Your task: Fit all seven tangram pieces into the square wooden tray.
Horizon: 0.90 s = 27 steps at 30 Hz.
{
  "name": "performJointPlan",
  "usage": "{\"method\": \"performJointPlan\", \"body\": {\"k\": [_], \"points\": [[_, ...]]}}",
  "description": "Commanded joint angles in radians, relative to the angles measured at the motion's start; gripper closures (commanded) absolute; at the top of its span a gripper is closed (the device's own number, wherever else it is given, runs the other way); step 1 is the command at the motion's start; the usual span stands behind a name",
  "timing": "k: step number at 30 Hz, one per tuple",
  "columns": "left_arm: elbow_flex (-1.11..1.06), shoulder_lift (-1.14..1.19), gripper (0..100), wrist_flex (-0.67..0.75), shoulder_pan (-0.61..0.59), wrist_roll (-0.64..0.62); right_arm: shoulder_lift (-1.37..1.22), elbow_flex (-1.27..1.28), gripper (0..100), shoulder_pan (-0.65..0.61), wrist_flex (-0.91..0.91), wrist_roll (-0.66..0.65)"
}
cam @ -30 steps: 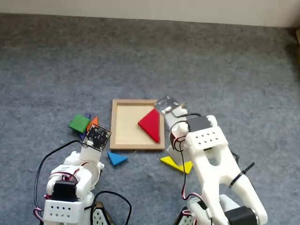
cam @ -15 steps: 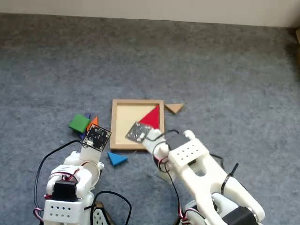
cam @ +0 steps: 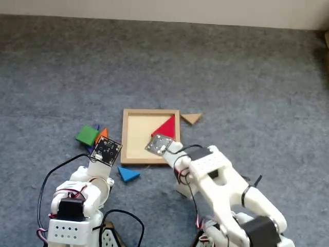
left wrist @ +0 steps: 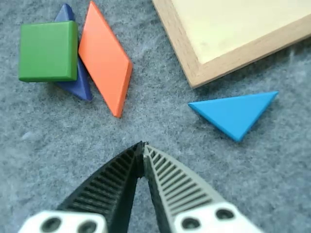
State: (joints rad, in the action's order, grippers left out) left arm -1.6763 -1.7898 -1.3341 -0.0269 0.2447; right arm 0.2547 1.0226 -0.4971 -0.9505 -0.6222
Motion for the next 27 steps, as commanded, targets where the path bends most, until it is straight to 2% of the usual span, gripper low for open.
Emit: {"method": "performJointPlan", "body": {"k": [1, 6, 8, 11, 16, 27], "points": [[-0.019, -0.031, 99, -0.005, -0.002, -0.008, -0.128, -0.122, 63.8, 0.171, 0.039, -0.011], [-0.019, -0.031, 99, -0.005, -0.002, -0.008, -0.214, -0.282, 63.8, 0.352, 0.036, -0.005], [-0.019, -0.031, 99, -0.005, -0.002, -0.008, -0.219, -0.320, 63.8, 0.395, 0.036, -0.003], [-0.019, -0.031, 99, -0.005, -0.002, -0.008, -0.219, -0.355, 63.8, 0.433, 0.035, 0.069], [-0.019, -0.031, 99, -0.005, -0.002, -0.008, -0.196, -0.361, 63.8, 0.440, 0.028, 0.144], [-0.019, -0.031, 99, -0.005, -0.002, -0.008, 0.122, -0.358, 63.8, 0.395, -0.226, 0.150]]}}
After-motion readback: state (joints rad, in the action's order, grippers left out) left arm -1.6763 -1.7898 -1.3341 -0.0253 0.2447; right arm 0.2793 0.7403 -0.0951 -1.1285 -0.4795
